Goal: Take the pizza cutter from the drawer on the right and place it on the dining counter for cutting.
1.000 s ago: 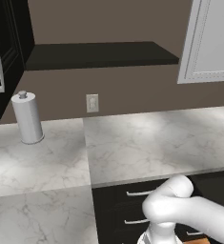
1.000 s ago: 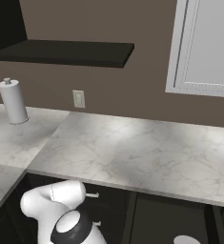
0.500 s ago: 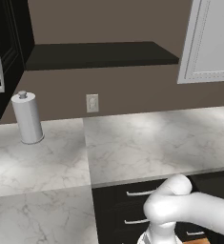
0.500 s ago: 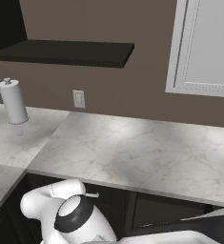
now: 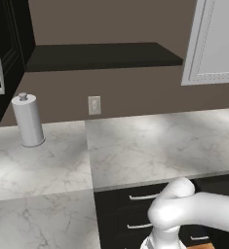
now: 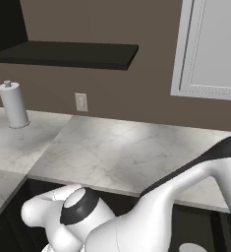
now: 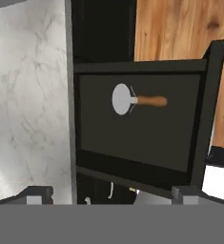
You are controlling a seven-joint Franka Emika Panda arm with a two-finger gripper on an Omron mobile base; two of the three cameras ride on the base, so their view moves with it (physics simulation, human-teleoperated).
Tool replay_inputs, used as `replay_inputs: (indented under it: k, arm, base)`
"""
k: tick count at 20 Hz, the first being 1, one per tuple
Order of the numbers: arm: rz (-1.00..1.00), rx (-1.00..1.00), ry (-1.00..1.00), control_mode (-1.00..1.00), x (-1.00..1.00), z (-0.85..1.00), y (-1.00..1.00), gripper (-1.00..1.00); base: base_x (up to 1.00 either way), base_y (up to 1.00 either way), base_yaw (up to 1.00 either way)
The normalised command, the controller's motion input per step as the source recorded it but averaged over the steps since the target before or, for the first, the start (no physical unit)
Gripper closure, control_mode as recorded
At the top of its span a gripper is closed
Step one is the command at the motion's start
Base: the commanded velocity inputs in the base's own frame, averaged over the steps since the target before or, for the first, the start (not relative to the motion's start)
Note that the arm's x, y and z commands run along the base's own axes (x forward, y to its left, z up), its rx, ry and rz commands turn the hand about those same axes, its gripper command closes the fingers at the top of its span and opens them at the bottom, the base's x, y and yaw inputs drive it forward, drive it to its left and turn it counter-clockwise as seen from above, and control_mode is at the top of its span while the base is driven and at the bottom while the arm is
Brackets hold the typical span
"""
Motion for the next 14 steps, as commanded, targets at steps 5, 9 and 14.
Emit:
replay_inputs:
  k: [5,9,14]
  arm:
    - [0.18,0.0,0.09,-1.0,0.68,-0.15,0.0,-1.0]
    - [0.27,-0.04,0.05,-1.0,0.32,-0.74,0.06,-1.0]
    - [0.28,-0.1,0.02,-1.0,0.12,-0.84,0.21,-1.0]
  base:
    - [0.0,0.0,0.0]
    - [0.0,0.0,0.0]
    - [0.0,0.0,0.0]
